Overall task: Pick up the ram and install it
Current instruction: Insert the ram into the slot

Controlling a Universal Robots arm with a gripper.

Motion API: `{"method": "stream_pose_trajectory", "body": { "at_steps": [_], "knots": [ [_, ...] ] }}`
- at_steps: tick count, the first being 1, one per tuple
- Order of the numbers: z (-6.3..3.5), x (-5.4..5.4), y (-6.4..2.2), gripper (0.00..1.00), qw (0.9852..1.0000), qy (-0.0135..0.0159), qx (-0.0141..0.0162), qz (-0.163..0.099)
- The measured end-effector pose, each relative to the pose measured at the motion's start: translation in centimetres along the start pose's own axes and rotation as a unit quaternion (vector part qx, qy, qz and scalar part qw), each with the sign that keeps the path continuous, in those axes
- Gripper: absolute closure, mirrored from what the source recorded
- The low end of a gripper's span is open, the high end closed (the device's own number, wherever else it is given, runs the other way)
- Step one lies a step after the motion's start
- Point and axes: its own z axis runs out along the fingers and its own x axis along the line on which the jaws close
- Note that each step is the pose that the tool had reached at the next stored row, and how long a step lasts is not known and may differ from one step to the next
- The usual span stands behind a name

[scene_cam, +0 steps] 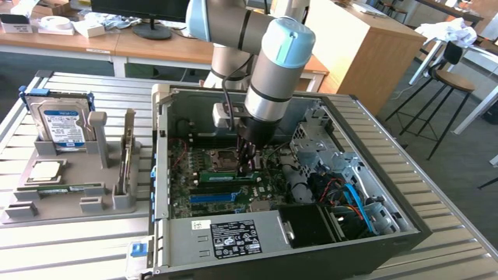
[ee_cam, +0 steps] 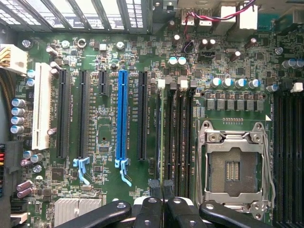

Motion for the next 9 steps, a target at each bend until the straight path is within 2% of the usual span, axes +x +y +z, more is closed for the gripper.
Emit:
{"method": "stream_pose_trajectory", "body": {
  "at_steps": [9],
  "knots": [
    [0.09,0.00,-0.02,0.89,1.0000,0.0001,0.0001,-0.001]
  ]
}}
